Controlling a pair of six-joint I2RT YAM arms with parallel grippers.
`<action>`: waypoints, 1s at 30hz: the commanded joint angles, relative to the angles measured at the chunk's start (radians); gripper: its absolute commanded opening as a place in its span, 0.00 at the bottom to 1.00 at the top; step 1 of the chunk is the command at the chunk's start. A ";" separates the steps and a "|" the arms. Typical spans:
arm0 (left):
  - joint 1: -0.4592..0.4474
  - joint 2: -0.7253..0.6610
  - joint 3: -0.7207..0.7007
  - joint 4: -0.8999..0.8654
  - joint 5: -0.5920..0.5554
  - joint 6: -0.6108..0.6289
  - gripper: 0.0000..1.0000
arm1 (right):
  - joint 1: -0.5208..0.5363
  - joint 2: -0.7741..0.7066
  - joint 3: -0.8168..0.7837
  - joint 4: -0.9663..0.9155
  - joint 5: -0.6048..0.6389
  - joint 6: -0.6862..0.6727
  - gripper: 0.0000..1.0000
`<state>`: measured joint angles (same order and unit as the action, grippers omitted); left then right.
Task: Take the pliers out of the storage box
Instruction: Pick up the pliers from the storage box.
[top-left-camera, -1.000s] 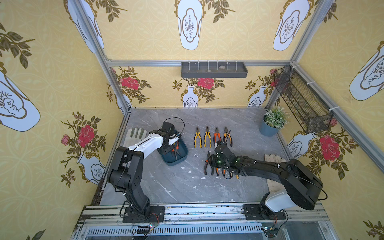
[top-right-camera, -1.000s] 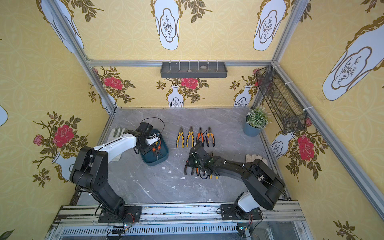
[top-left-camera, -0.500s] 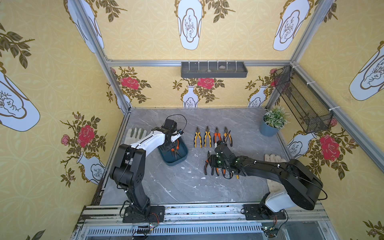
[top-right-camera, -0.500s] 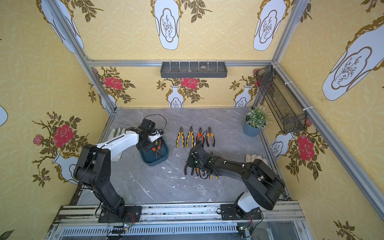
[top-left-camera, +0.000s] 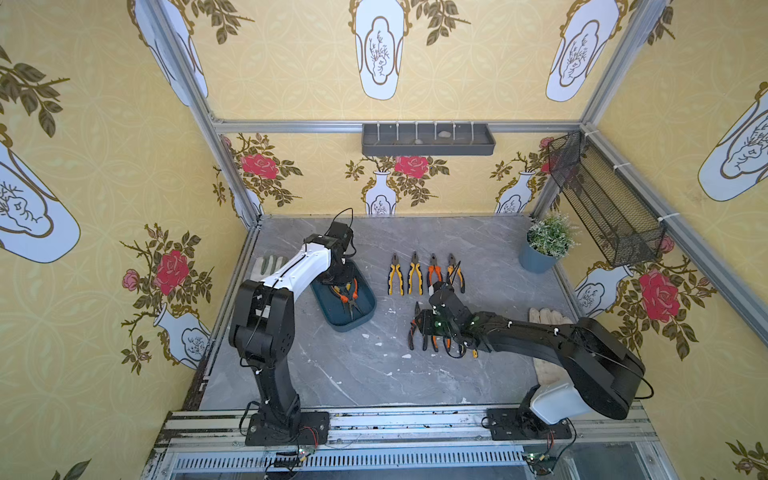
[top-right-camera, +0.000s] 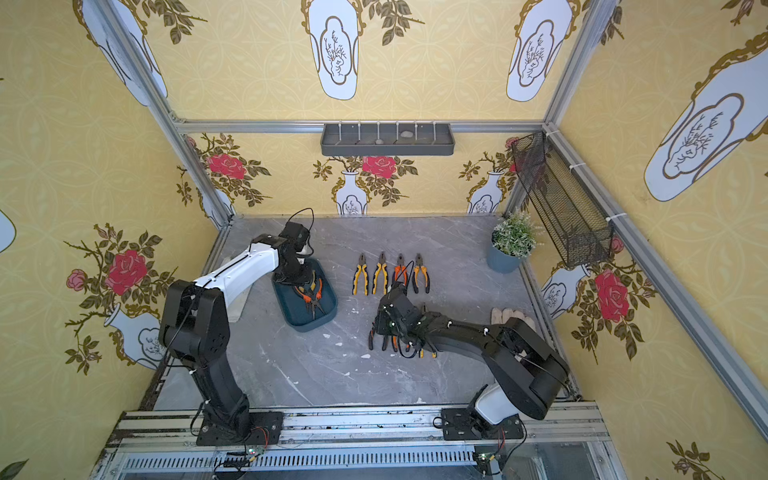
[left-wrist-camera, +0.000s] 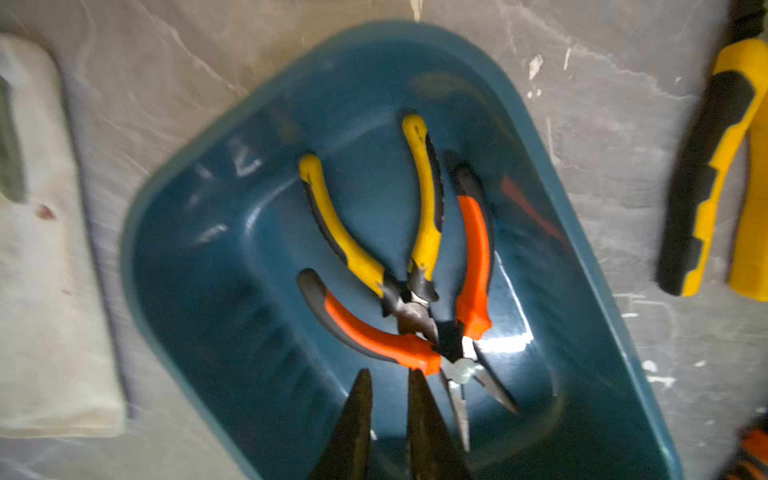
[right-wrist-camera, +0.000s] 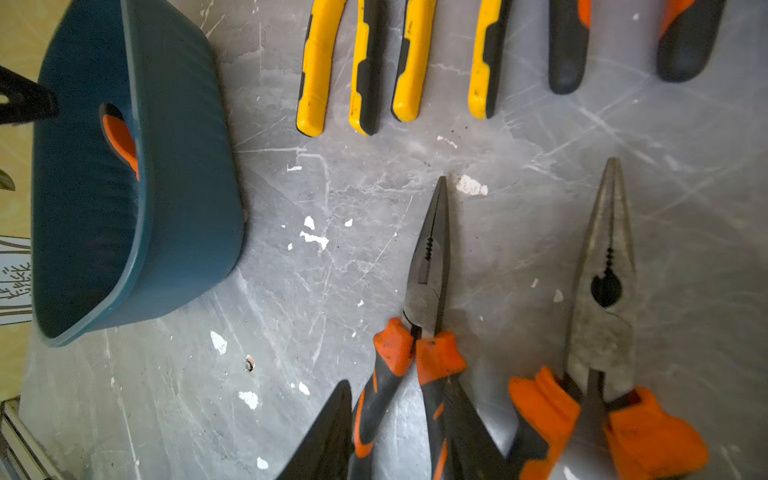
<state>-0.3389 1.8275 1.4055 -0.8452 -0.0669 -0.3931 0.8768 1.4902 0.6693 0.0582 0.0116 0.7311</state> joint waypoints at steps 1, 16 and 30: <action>0.004 -0.024 -0.061 0.026 0.017 -0.230 0.34 | 0.000 -0.004 0.000 0.020 0.006 -0.009 0.38; 0.098 0.048 -0.082 0.128 -0.032 -0.245 0.42 | -0.002 -0.029 -0.023 0.035 0.002 -0.008 0.38; 0.109 0.103 -0.062 0.166 0.011 -0.279 0.34 | -0.006 -0.021 -0.021 0.038 -0.002 -0.008 0.38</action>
<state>-0.2302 1.9209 1.3579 -0.6968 -0.0765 -0.6521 0.8719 1.4666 0.6472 0.0624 0.0090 0.7280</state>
